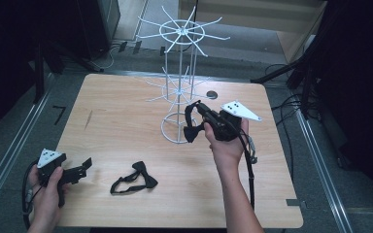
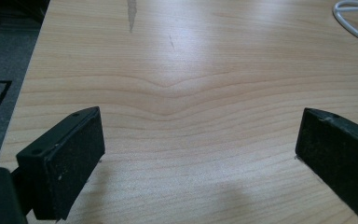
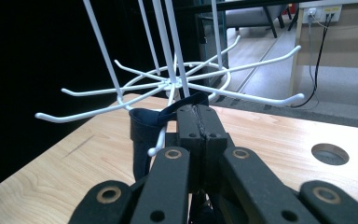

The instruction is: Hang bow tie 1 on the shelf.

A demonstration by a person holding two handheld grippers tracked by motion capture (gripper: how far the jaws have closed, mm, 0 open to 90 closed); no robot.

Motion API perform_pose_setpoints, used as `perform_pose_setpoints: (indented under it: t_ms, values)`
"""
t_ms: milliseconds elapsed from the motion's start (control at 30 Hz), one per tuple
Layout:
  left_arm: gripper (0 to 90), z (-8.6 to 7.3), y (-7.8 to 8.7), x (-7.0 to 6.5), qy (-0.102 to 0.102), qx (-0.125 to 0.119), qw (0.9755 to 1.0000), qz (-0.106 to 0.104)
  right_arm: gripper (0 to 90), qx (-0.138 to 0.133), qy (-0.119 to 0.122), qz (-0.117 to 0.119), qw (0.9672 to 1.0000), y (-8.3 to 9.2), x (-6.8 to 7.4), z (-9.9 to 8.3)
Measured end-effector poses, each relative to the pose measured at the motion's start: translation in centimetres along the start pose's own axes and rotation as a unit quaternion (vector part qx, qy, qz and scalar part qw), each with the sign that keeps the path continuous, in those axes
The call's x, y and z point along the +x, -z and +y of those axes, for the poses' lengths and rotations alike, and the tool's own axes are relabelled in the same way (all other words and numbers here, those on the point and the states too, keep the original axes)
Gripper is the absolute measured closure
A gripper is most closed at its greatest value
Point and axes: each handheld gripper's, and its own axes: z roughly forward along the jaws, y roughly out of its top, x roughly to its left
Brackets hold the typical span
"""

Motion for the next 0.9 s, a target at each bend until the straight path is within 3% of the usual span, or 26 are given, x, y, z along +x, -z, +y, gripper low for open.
perform_pose_setpoints:
  t_ms: [500,700,900]
  values:
    - [1.5,0.0,0.0,0.0,-0.002,-0.001,1.0,0.001,89.5,0.004,-0.003,-0.009,0.9999,-1.3,-0.2,-0.6]
    - [1.5,0.0,0.0,-0.1,-0.002,-0.001,1.0,0.002,74.1,-0.004,-0.001,-0.005,1.0,-0.4,-0.4,-0.6]
    - [1.5,0.0,0.0,-0.1,-0.002,-0.001,1.0,0.002,59.4,-0.009,-0.005,-0.021,0.9997,1.1,-1.2,-1.1]
